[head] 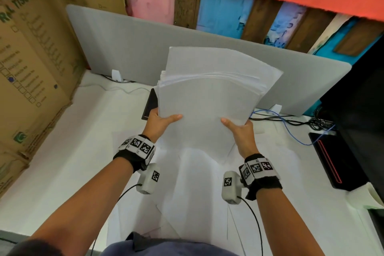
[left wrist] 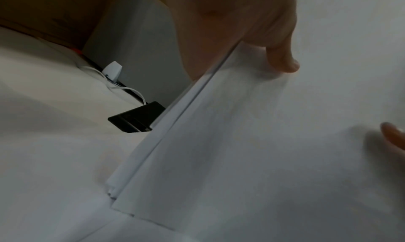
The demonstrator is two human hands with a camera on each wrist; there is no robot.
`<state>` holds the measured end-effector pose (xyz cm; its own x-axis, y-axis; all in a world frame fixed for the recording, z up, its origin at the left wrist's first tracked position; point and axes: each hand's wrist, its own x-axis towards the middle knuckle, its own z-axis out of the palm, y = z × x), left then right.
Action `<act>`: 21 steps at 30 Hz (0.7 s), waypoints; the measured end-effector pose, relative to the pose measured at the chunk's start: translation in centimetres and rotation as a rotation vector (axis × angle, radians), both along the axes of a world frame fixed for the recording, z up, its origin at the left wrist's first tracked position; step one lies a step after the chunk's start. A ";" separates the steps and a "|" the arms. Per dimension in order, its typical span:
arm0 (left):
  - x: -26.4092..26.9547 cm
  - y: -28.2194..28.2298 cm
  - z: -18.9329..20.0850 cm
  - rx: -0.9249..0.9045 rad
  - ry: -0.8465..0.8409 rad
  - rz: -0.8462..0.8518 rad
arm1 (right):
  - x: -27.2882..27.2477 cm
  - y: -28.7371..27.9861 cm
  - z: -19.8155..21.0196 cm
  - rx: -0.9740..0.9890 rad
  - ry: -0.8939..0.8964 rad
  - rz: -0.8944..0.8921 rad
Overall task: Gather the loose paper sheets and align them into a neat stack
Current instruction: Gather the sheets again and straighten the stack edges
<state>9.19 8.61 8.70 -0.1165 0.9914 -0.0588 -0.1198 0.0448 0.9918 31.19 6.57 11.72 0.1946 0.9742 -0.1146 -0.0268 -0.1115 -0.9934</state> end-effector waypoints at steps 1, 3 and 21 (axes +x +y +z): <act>-0.1 0.2 0.1 -0.002 0.003 -0.004 | 0.3 0.0 0.7 0.023 -0.005 0.007; -0.4 0.5 0.5 0.006 0.012 -0.022 | 1.2 0.1 3.1 0.123 -0.018 0.009; -0.7 1.0 1.4 0.066 0.000 -0.098 | -5.1 2.6 14.1 0.853 -1.338 0.357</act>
<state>8.45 9.65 10.09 -0.0190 0.9998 0.0071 -0.1185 -0.0093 0.9929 26.05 9.20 25.86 -0.5314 0.6778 0.5082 0.7642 0.6424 -0.0577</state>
